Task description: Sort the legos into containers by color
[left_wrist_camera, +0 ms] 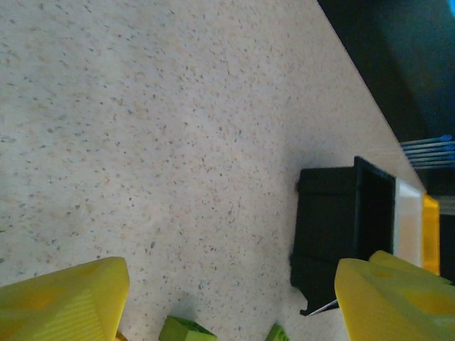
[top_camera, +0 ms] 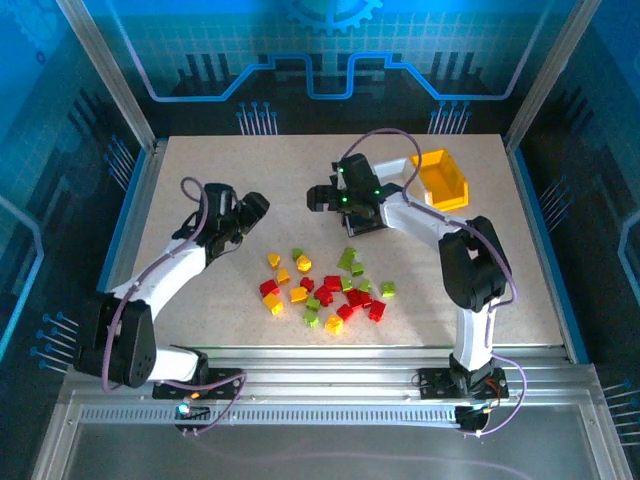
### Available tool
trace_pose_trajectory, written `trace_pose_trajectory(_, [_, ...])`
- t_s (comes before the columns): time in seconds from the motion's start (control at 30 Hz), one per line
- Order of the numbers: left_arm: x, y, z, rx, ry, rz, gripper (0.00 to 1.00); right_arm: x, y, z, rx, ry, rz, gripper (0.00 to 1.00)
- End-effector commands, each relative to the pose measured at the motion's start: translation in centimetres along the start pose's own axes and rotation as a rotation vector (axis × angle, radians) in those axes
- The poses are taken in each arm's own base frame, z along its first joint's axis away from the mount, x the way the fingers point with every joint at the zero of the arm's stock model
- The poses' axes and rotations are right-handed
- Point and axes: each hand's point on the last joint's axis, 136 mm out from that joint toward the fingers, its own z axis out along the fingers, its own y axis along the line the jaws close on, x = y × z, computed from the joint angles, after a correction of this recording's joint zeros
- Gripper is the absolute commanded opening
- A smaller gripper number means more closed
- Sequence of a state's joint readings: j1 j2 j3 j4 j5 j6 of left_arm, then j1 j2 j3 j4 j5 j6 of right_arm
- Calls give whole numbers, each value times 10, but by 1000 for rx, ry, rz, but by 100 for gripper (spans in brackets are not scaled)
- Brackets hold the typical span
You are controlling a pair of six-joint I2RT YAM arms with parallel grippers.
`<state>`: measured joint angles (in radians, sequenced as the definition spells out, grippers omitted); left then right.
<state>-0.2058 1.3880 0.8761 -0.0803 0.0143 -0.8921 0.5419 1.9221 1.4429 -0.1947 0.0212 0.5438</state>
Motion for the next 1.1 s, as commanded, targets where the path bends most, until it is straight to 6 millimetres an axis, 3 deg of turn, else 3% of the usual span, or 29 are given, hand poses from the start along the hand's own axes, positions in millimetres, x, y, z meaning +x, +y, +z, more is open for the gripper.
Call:
trace_pose_trajectory(0.0, [16,-49,21,40,45,138,73,-22,-23,-50,116,-129,50,97])
trace_pose_trajectory(0.17, [46,-83,61,4,85,243,67,-8,-60,-85,236,-143,90,97])
trace_pose_trajectory(0.43, [75,-118,110,-96,62,394,62,23,-108,-115,303,-129,195,98])
trace_pose_trajectory(0.73, [113,-113,151,-141,127,448,57,34,-136,-136,308,-155,254,98])
trace_pose_trajectory(1.07, [114,-99,164,-212,131,504,42,32,-148,-153,300,-185,283,99])
